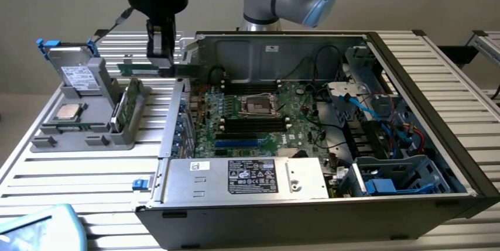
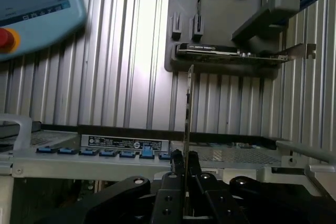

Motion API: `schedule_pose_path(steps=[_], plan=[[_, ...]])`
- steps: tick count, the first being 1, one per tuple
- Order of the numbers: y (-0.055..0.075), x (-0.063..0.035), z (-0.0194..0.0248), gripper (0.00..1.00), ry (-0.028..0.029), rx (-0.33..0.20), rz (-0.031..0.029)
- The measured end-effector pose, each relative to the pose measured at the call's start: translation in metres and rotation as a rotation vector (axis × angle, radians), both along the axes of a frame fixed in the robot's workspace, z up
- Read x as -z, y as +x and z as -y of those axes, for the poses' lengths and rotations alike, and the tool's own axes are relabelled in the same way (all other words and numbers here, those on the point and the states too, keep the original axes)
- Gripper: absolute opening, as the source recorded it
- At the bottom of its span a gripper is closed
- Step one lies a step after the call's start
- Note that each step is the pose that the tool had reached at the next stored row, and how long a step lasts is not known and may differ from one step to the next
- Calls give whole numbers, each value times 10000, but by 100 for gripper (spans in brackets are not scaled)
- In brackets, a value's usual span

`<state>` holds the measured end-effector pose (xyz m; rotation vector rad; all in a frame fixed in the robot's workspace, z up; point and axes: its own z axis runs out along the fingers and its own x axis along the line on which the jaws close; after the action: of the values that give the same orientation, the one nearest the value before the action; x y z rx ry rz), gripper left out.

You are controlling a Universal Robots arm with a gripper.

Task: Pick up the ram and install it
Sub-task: 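Pick up the ram and move it above insertion slot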

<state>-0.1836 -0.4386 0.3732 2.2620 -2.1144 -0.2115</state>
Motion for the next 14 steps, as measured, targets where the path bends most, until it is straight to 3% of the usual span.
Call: schedule_pose_path(steps=[14], plan=[[563,-37,0,14,1,-4,0]])
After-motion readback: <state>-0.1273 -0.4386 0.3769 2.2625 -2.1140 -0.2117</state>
